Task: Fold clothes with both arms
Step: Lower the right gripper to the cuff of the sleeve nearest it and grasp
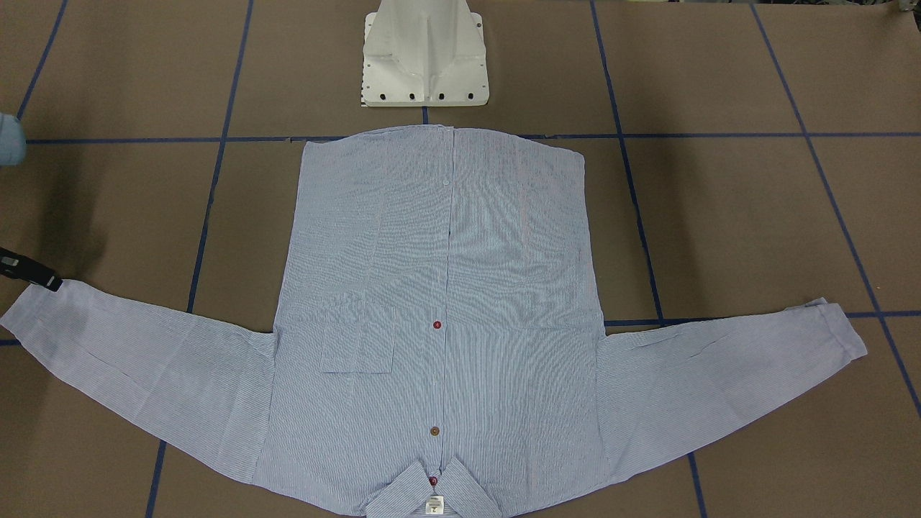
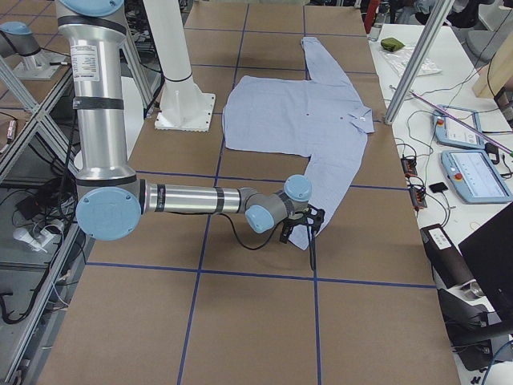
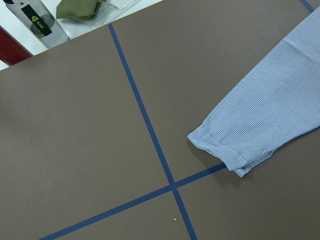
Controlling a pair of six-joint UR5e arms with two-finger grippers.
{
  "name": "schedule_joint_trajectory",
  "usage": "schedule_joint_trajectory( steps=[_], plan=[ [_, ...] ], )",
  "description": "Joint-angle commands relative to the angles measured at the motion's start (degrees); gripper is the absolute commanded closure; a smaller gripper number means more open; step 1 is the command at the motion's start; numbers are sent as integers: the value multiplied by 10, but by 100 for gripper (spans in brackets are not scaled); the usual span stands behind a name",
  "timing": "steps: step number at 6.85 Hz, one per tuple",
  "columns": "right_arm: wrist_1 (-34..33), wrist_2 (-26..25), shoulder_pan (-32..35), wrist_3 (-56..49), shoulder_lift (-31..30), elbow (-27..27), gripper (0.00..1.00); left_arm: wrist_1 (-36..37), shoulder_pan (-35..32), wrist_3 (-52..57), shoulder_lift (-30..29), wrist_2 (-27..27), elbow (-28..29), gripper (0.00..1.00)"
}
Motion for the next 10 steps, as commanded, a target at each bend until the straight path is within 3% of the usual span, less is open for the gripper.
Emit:
schedule_joint_trajectory(
  steps=[1, 2, 3, 6, 8, 10],
  plan=[
    [1, -1, -5, 10, 0, -7, 38, 1, 0, -1, 0, 0, 1, 0],
    [1, -1, -5, 37, 1, -8, 78, 1, 0, -1, 0, 0, 1, 0],
    [1, 1, -5, 40, 1, -4, 100, 1, 0, -1, -2, 1, 1, 0],
    [2, 4, -3, 40, 1, 9, 100, 2, 0, -1, -2, 2, 1, 0],
    [-5, 2, -2, 41, 14, 87, 100, 0, 0, -1, -2, -2, -2, 0],
    [-61, 2, -16, 65, 115, 82, 100, 0, 0, 0, -3, -2, 0, 0]
  ],
)
